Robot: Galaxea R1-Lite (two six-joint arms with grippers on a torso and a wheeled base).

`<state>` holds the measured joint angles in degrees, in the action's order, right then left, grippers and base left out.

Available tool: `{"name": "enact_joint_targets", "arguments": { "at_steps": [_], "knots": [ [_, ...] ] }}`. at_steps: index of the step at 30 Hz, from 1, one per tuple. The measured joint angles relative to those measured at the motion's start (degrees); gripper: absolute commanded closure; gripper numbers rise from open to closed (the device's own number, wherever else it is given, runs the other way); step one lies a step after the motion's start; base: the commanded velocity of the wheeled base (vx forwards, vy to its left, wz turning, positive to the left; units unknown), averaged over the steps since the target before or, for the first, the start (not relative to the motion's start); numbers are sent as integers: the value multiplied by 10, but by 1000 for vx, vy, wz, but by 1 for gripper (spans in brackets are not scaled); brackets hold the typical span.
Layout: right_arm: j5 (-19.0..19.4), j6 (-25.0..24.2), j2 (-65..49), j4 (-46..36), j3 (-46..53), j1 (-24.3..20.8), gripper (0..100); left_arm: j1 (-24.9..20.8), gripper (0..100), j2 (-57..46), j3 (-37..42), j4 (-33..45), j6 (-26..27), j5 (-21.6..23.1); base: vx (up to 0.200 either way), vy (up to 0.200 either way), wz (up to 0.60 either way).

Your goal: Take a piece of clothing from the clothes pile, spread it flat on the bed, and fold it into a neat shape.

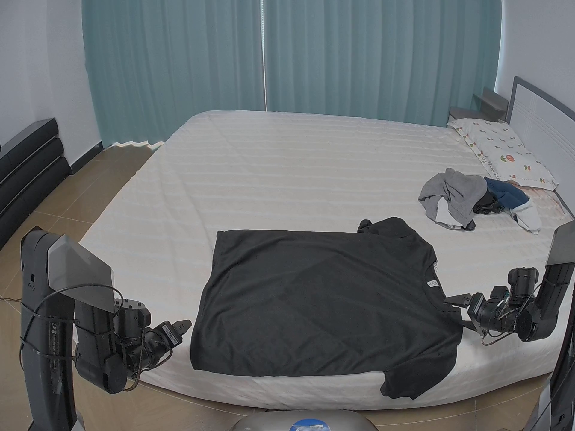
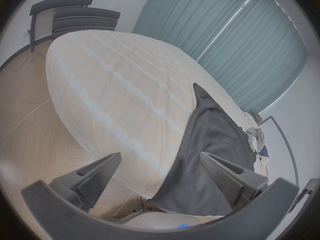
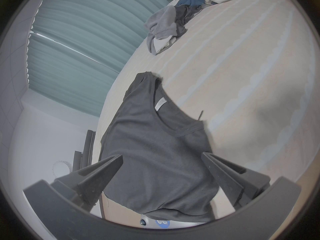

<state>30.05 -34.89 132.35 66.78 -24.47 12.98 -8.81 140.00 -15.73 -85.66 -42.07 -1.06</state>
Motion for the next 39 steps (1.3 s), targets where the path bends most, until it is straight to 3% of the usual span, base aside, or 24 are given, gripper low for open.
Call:
{"name": "enact_joint_targets", "arguments": {
  "at_steps": [14,30,35,39],
  "knots": [
    [0,1,0,1,0,-1,0,-2,0,0,0,0,3,-3,171,0,0],
    [0,0,1,0,-1,-1,0,-19,0,-38,-14,2,-41,-4,0,0,0],
    [0,0,1,0,-2,-1,0,-23,0,-66,-66,26,-46,-4,0,0,0],
    [0,0,1,1,-3,-2,0,-24,0,-76,-152,102,-48,-3,0,0,0]
  ]
}}
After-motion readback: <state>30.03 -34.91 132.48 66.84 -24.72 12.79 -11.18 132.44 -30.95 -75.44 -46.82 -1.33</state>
